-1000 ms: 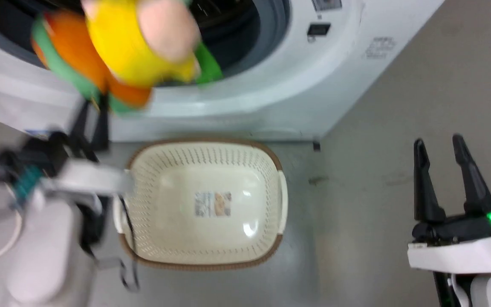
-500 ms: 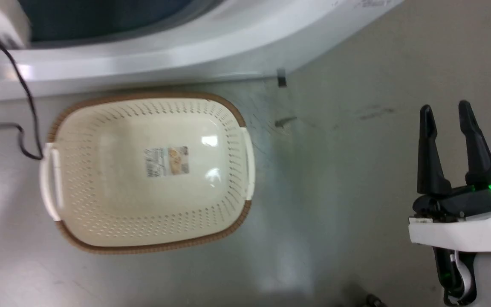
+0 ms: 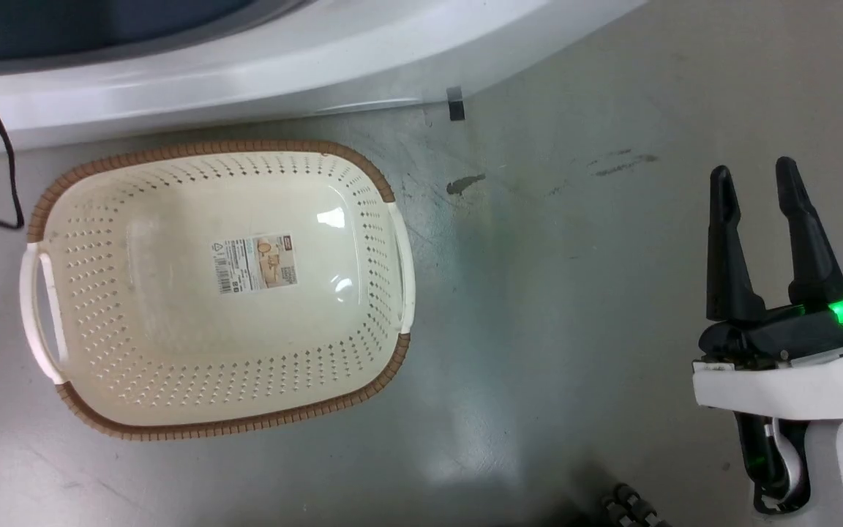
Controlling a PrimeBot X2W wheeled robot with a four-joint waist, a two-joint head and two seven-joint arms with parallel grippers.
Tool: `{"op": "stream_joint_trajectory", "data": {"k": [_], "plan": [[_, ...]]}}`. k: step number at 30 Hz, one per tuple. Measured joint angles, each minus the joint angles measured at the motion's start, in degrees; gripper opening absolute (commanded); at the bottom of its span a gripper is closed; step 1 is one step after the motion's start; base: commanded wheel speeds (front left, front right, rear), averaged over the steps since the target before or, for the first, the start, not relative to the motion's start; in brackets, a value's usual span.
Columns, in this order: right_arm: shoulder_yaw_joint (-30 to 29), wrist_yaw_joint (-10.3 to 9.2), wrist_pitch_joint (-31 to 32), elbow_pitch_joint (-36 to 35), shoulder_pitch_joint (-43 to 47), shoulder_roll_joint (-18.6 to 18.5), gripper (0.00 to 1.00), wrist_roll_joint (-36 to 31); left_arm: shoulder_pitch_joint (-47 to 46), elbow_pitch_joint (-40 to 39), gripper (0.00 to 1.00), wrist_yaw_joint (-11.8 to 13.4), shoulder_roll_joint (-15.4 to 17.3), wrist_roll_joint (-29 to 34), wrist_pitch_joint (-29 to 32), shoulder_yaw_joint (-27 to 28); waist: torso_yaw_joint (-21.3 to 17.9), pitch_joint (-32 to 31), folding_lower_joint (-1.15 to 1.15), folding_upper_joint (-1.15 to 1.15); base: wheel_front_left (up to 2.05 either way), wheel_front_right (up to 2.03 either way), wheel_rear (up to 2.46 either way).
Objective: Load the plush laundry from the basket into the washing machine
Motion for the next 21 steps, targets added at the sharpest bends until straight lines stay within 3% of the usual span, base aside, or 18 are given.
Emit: {"op": "stream_joint_trajectory", "data": {"k": [2, 3, 4, 9, 15, 21], "plan": [[0.0, 0.00, 0.0, 0.1, 0.0, 0.0, 1.00, 0.0, -0.1, 2.0, 0.00, -0.1, -0.4, -0.2, -1.3, -0.9, 0.1, -0.6, 0.00, 0.00, 0.00, 0.00, 0.00], [0.0, 0.00, 0.0, 0.2, 0.0, 0.0, 1.00, 0.0, -0.1, 2.9, 0.15, -0.2, -0.6, -0.4, -2.1, -1.2, 0.2, -1.0, 0.00, 0.00, 0.00, 0.00, 0.00], [-0.1, 0.00, 0.0, 0.3, 0.0, 0.0, 1.00, 0.0, 0.0, 3.9, 1.00, -0.2, -0.8, -0.4, -2.9, -1.8, 0.3, -1.4, 0.00, 0.00, 0.00, 0.00, 0.00], [-0.9, 0.00, 0.0, 1.1, 0.2, 0.0, 1.00, -1.3, 2.5, 8.3, 1.00, -0.2, -1.9, -1.4, -8.6, -2.6, 1.1, -5.1, 0.00, 0.00, 0.00, 0.00, 0.00], [-2.3, 0.00, 0.0, 1.9, 2.9, 0.0, 1.00, -3.8, 11.1, 11.2, 1.00, 0.2, -6.4, -5.1, -18.6, -1.7, 2.8, -12.2, 0.00, 0.00, 0.00, 0.00, 0.00], [-3.3, 0.00, 0.0, 2.6, 7.2, 0.0, 1.00, -6.1, 23.5, 7.6, 1.00, 0.4, -11.2, -9.5, -21.9, 1.0, 5.2, -20.6, -0.02, 0.00, 0.00, 0.00, 0.00]]}}
